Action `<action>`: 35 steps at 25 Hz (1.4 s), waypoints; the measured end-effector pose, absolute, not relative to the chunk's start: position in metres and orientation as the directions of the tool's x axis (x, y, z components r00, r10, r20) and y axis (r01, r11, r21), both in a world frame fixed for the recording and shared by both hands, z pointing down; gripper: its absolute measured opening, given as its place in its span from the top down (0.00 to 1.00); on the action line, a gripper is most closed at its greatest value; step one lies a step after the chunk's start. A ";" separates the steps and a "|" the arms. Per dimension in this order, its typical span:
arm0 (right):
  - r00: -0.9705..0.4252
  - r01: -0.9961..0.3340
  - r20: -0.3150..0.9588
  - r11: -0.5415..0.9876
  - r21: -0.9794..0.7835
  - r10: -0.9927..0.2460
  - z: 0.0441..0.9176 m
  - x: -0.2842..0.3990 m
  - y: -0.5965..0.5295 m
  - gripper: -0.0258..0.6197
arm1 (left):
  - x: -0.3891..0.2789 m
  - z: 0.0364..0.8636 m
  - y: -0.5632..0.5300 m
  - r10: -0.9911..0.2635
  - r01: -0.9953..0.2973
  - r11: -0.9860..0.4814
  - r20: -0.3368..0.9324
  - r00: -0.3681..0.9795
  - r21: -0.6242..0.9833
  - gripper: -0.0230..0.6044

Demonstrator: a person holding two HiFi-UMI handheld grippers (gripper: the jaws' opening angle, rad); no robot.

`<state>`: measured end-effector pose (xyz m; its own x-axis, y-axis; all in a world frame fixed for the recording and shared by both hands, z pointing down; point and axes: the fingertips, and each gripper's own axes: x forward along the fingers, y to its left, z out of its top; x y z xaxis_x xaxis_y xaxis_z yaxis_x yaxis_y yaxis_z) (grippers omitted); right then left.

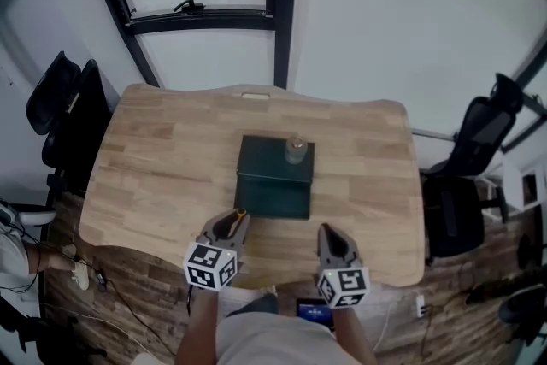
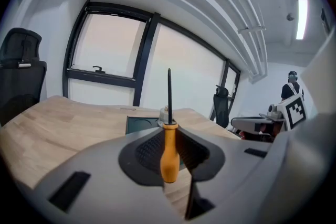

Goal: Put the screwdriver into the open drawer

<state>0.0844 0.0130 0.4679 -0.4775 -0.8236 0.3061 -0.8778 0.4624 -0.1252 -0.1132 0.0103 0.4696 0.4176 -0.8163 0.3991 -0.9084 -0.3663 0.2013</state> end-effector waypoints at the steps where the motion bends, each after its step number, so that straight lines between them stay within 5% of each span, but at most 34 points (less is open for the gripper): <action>1: -0.476 -0.879 0.313 0.460 -0.127 -0.822 0.469 0.081 0.008 0.97 | -0.116 0.471 0.005 -0.814 -0.907 -0.367 0.401 0.421 0.206 0.85; 35: -0.422 -0.906 0.335 0.405 -0.122 -0.843 0.482 0.070 -0.047 0.97 | -0.127 0.501 -0.059 -0.749 -0.869 -0.439 0.441 0.495 0.229 0.85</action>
<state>0.0701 -0.0469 0.4819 -0.4219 -0.8427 0.3346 -0.9060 0.4054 -0.1216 -0.1275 -0.0595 0.5007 0.4949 -0.7489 0.4407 -0.8687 -0.4390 0.2295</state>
